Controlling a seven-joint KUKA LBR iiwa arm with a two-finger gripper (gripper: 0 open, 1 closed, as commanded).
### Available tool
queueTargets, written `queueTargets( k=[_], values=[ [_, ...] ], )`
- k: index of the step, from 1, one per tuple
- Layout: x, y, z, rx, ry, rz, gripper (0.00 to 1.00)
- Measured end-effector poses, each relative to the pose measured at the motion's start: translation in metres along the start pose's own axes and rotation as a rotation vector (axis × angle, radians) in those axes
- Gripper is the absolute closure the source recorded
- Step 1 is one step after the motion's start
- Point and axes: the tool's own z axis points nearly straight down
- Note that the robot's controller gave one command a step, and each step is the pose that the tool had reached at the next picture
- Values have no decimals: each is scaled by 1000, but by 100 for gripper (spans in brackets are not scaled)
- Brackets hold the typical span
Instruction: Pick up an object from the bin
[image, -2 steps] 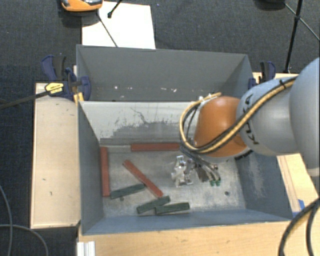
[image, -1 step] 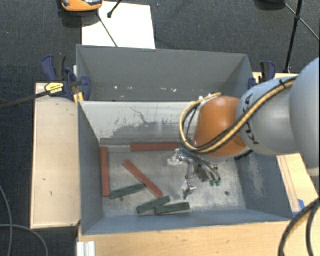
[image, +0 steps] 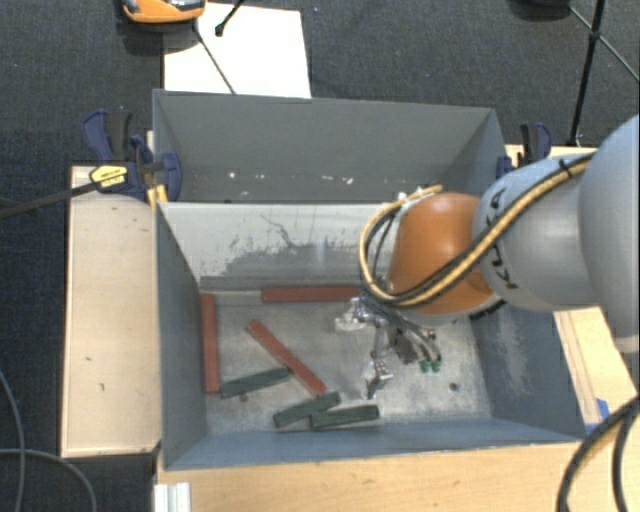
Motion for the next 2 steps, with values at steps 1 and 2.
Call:
queueTargets(
  k=[1, 2],
  values=[
    [22, 76, 12, -3, -15, 100, 100],
    [22, 76, 12, -3, -15, 100, 100]
  ],
)
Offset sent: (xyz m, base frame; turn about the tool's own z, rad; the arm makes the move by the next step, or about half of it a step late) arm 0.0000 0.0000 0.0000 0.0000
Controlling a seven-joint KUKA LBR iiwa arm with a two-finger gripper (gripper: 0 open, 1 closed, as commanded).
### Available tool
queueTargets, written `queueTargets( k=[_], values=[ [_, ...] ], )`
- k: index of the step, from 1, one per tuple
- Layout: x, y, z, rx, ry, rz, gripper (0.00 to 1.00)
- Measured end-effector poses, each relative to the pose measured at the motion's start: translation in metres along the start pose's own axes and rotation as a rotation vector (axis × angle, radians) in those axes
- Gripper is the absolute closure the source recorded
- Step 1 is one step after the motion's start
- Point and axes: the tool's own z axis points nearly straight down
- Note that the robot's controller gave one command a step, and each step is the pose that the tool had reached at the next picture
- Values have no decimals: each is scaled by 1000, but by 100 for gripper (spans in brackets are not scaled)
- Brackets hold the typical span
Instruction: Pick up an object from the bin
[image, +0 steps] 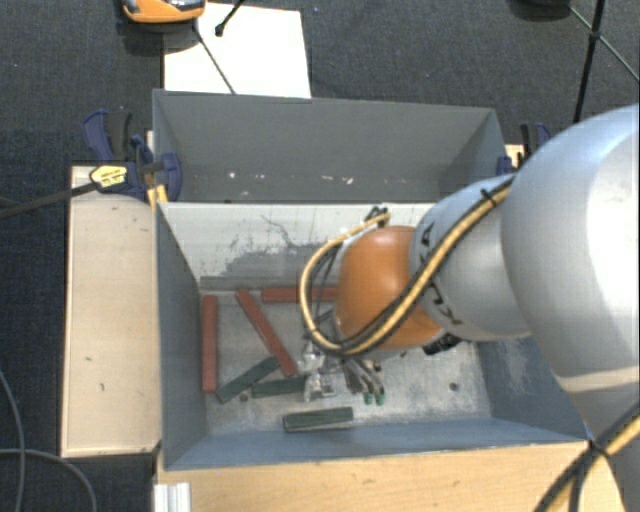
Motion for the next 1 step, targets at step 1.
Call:
queueTargets(
  k=[1],
  values=[
    [-37, -48, -161, 4, 9, -4, 100]
  ],
)
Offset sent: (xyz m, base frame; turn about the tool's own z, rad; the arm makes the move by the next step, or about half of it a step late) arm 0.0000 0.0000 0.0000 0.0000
